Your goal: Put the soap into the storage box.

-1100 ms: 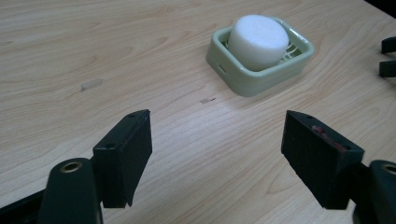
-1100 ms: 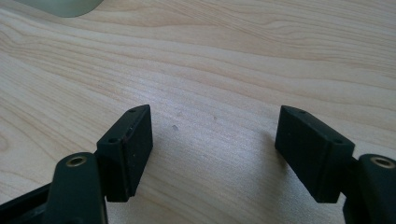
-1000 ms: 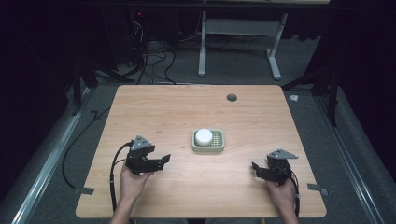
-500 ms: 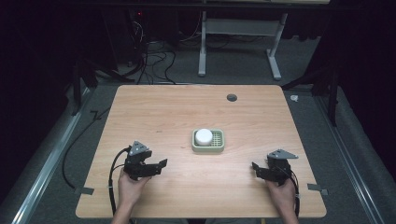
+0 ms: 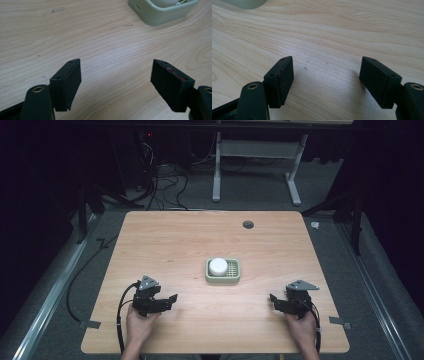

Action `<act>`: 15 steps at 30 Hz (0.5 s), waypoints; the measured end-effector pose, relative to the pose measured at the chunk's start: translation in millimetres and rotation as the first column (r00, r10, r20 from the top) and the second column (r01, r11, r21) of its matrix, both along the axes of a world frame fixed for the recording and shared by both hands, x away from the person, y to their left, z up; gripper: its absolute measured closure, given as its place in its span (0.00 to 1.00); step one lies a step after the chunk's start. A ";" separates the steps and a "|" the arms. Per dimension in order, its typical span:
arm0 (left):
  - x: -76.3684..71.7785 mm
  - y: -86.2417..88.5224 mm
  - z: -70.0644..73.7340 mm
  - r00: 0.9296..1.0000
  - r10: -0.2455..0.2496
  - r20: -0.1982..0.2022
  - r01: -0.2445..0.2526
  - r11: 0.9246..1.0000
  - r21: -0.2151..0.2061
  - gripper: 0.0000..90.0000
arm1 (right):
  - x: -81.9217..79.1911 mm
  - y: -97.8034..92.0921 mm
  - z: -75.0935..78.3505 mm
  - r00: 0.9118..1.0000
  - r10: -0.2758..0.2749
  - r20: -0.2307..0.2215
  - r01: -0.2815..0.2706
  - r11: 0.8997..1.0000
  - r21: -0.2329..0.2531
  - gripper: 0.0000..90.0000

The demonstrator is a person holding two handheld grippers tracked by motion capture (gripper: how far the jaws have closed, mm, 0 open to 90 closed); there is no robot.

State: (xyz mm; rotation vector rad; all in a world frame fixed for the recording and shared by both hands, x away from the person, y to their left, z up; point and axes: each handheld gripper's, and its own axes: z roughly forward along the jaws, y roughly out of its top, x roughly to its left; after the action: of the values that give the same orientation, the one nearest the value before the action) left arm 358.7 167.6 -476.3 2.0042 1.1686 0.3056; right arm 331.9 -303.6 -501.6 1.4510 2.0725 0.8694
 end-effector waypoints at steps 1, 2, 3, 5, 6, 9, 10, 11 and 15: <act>0.0 0.3 -1.1 1.000 0.002 -0.001 -0.002 1.000 0.003 0.28 | 0.0 0.0 0.0 1.000 0.000 0.000 0.000 1.000 0.000 0.31; 0.1 0.3 -2.3 1.000 0.006 -0.002 -0.006 1.000 0.004 0.28 | 0.0 0.0 0.0 1.000 0.000 0.000 0.000 1.000 0.000 0.31; 0.4 0.2 -3.3 1.000 0.006 -0.004 -0.006 1.000 0.015 0.28 | 0.0 0.0 0.0 1.000 0.000 0.000 0.000 1.000 0.000 0.31; 0.4 -0.6 -4.8 1.000 0.009 -0.002 -0.009 1.000 0.023 0.28 | 0.0 0.0 0.0 1.000 0.000 0.000 0.000 1.000 0.000 0.31; 0.5 -0.9 -5.6 1.000 0.008 0.000 -0.008 1.000 0.028 0.28 | 0.0 0.0 0.0 1.000 -0.001 0.000 0.001 1.000 0.000 0.31; 1.3 -2.2 -9.7 1.000 0.013 -0.003 -0.013 0.999 0.036 0.28 | 0.0 0.0 0.0 1.000 0.000 0.000 0.000 1.000 0.000 0.31; 1.7 -2.2 -10.9 1.000 0.010 -0.005 -0.010 0.999 0.043 0.28 | 0.0 0.0 0.0 1.000 0.000 0.000 0.000 1.000 0.000 0.31; 1.8 -2.9 -12.8 1.000 0.015 -0.006 -0.015 0.999 0.048 0.28 | -0.1 0.0 0.0 1.000 -0.001 -0.001 0.001 1.000 0.000 0.31; 2.4 -3.8 -16.1 1.000 0.018 -0.007 -0.017 0.998 0.062 0.28 | 0.0 0.0 0.0 1.000 -0.001 -0.001 0.001 1.000 0.001 0.31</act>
State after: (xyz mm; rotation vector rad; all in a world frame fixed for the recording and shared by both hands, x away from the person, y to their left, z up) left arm 361.2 163.7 -492.4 2.0512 1.1953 0.3476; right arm 331.9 -303.5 -501.5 1.4526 2.0721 0.8695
